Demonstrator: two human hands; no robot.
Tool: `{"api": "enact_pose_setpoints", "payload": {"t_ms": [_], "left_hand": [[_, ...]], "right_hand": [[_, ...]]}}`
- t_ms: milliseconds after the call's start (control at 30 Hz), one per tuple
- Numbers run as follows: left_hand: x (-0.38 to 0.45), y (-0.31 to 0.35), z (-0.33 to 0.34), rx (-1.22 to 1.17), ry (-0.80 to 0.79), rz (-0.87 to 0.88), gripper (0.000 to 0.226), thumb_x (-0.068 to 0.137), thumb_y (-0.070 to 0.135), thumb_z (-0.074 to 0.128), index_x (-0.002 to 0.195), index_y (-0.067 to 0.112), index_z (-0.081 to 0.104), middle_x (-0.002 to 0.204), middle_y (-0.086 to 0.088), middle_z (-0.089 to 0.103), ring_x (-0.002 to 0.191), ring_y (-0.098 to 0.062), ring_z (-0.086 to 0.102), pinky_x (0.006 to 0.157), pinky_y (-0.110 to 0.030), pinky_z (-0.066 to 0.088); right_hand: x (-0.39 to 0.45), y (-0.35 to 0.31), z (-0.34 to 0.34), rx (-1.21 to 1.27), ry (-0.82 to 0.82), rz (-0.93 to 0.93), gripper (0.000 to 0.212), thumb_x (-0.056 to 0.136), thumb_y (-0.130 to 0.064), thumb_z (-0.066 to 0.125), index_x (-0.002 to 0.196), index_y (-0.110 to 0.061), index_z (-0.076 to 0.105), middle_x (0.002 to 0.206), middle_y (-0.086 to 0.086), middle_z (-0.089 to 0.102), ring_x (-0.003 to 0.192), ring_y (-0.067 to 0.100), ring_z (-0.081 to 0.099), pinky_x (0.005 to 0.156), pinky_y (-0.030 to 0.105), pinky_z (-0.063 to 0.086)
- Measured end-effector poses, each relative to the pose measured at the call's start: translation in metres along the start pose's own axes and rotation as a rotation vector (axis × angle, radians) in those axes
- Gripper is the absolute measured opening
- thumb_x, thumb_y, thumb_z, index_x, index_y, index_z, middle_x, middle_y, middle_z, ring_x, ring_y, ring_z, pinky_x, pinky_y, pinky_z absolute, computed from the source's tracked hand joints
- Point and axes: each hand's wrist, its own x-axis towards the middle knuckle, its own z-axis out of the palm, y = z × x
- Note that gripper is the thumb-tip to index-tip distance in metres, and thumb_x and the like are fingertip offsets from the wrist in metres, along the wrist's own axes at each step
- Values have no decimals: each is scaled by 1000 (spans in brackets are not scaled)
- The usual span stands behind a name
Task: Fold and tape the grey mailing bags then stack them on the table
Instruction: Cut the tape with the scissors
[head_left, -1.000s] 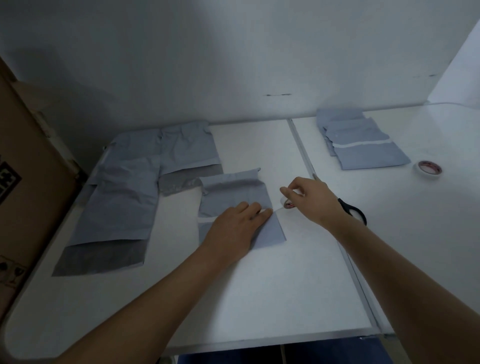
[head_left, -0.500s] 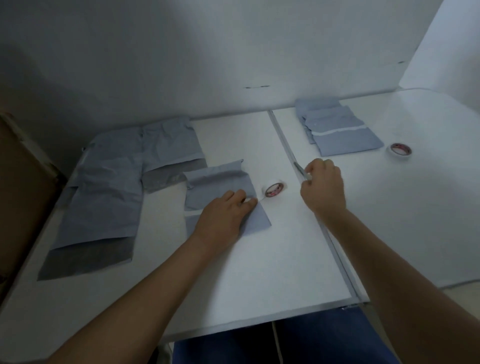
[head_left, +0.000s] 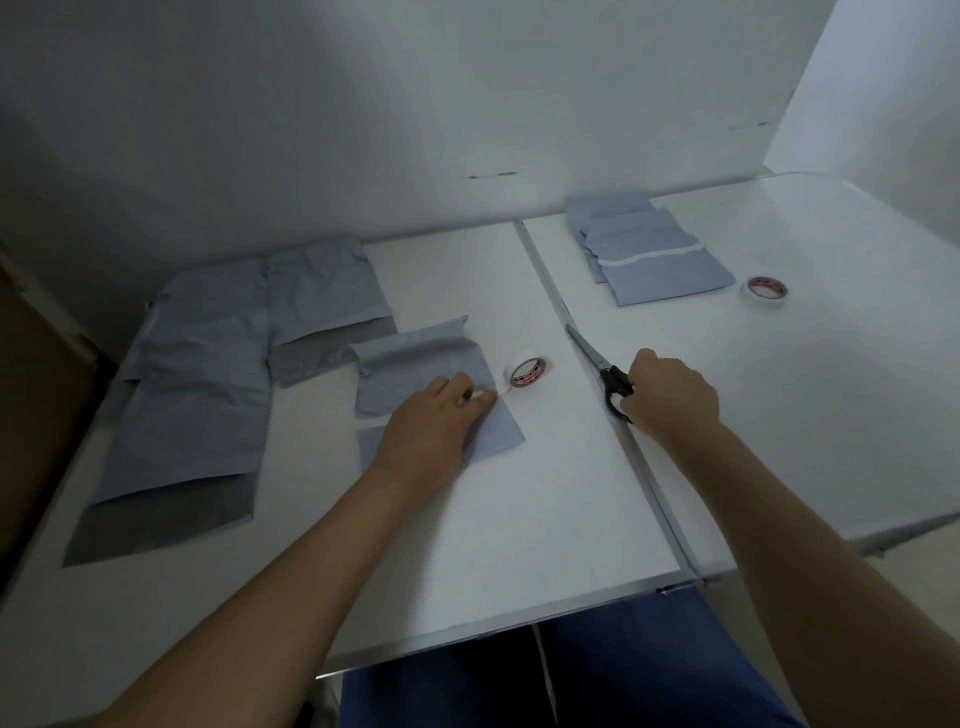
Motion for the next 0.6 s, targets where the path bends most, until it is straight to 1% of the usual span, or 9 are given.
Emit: {"api": "enact_pose_setpoints", "payload": {"t_ms": [67, 133, 233, 333, 400, 467, 500, 567, 600], "left_hand": [[0, -1, 1, -4, -6, -3, 51, 75, 9, 54, 124, 15, 62, 100, -7, 56, 82, -27, 55, 54, -28, 30], [0, 0, 1, -12, -13, -6, 52, 75, 6, 60, 126, 15, 61, 102, -8, 56, 84, -27, 55, 55, -29, 31], [-1, -1, 2, -21, 5, -7, 52, 75, 5, 63, 126, 16, 61, 103, -8, 57, 85, -27, 55, 55, -30, 33], [-1, -1, 4, -26, 33, 0, 50, 75, 5, 62, 125, 15, 61, 103, -8, 57, 84, -27, 56, 55, -30, 37], [-1, -1, 5, -26, 38, -5, 50, 75, 7, 55, 124, 15, 62, 102, -8, 57, 84, -27, 56, 54, -32, 41], [-1, 0, 4, -29, 37, -14, 52, 73, 9, 49, 123, 15, 63, 101, -8, 57, 83, -27, 56, 53, -31, 40], [-1, -1, 4, -26, 39, -14, 52, 73, 9, 48, 122, 15, 63, 101, -7, 57, 82, -27, 56, 53, -30, 38], [-1, -1, 5, -16, 48, -8, 52, 73, 9, 50, 122, 16, 63, 101, -6, 57, 83, -26, 56, 55, -28, 34], [-1, -1, 6, -15, 50, -4, 52, 73, 8, 52, 123, 16, 63, 101, -6, 57, 83, -25, 56, 56, -27, 32]], "right_hand": [[1, -3, -8, 47, -16, 4, 29, 90, -30, 60, 103, -7, 50, 100, 12, 60, 80, 28, 49, 69, 31, 39], [4, -6, -13, 234, -34, 18, 27, 89, -27, 62, 104, -7, 53, 95, 12, 62, 81, 28, 56, 66, 30, 42], [6, -10, -12, 785, -88, 128, 15, 87, -15, 62, 101, -12, 57, 97, 12, 69, 80, 20, 66, 62, 26, 47], [3, -19, -15, 1329, -195, 167, 19, 90, 1, 55, 108, -5, 57, 103, 18, 69, 79, 18, 68, 68, 22, 51], [-3, -24, -21, 1558, -299, 152, 14, 96, -3, 50, 109, -2, 55, 100, 17, 67, 80, 19, 66, 72, 23, 51], [-9, -30, -29, 1641, -465, 112, 11, 95, -8, 53, 104, -2, 58, 94, 12, 64, 78, 17, 63, 77, 24, 48], [-13, -31, -30, 1613, -536, 52, 11, 94, -7, 56, 104, -3, 59, 90, 10, 62, 76, 15, 61, 77, 24, 45], [-21, -33, -32, 1505, -626, -59, 19, 93, -7, 58, 111, -1, 60, 85, 6, 59, 73, 12, 56, 69, 23, 41], [-24, -35, -33, 1467, -674, -81, 25, 95, -12, 56, 116, 1, 59, 83, 5, 59, 73, 12, 55, 67, 22, 41]]}}
